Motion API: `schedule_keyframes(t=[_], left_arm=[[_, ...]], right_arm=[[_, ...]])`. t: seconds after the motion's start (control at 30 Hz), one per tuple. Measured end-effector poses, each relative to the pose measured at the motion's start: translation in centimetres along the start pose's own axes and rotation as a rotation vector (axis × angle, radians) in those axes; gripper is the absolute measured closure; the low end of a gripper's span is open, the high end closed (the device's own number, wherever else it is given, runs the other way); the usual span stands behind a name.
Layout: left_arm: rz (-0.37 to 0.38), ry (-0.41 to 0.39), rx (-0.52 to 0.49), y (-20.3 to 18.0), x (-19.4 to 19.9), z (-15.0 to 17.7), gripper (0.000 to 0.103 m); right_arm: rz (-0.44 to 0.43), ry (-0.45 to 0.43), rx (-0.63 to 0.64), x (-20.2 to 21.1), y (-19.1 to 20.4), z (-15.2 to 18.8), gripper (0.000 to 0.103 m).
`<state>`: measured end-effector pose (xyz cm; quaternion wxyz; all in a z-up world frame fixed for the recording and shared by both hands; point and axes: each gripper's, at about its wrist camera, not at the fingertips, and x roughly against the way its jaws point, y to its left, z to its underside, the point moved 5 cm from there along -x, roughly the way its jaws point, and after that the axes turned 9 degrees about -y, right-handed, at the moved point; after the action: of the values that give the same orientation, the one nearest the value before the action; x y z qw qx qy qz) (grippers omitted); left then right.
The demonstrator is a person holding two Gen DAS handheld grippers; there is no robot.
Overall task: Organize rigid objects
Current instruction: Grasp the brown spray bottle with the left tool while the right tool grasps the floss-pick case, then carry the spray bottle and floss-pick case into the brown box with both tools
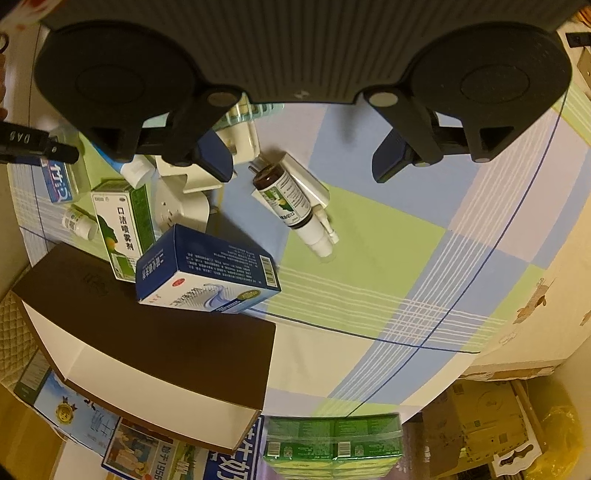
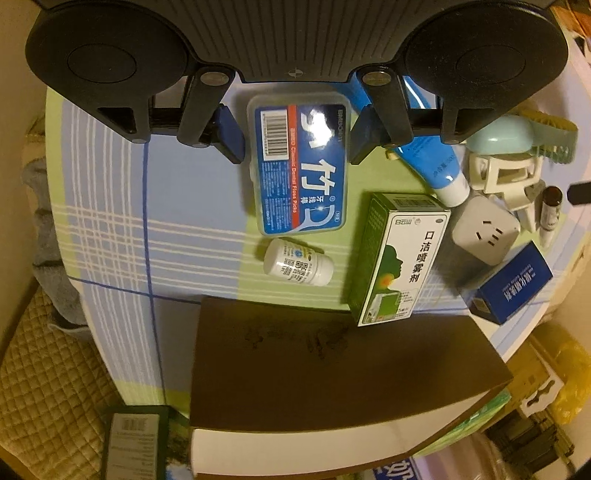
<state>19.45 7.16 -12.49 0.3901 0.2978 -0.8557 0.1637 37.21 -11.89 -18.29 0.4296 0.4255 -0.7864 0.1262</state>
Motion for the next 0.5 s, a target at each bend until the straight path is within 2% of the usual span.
schedule_keyframes(t=[0.1,0.3,0.33,0.4,0.5], left_arm=[[-0.005,-0.007,0.016,-0.3,-0.4,-0.2,0.03],[-0.024,-0.02,0.028,-0.9,-1.9,-0.9,0.044],[-0.027,-0.019,0.033,-0.9,-2.1,-1.0,0.047],[-0.027,-0.011,0.052,-0.7,-2.5,-1.2,0.065],[-0.033,-0.008,0.06,-0.7,-3.0,-1.2,0.068]], right_arm=[[-0.005,-0.02,0.043,-0.1,-0.1,0.1,0.049],[-0.006,-0.029,0.065,0.2,-1.3,0.2,0.049],[-0.007,-0.028,0.064,0.3,-1.5,0.2,0.049],[-0.008,-0.028,0.065,0.4,-1.7,0.2,0.049],[-0.012,-0.028,0.068,0.5,-1.7,0.2,0.049]])
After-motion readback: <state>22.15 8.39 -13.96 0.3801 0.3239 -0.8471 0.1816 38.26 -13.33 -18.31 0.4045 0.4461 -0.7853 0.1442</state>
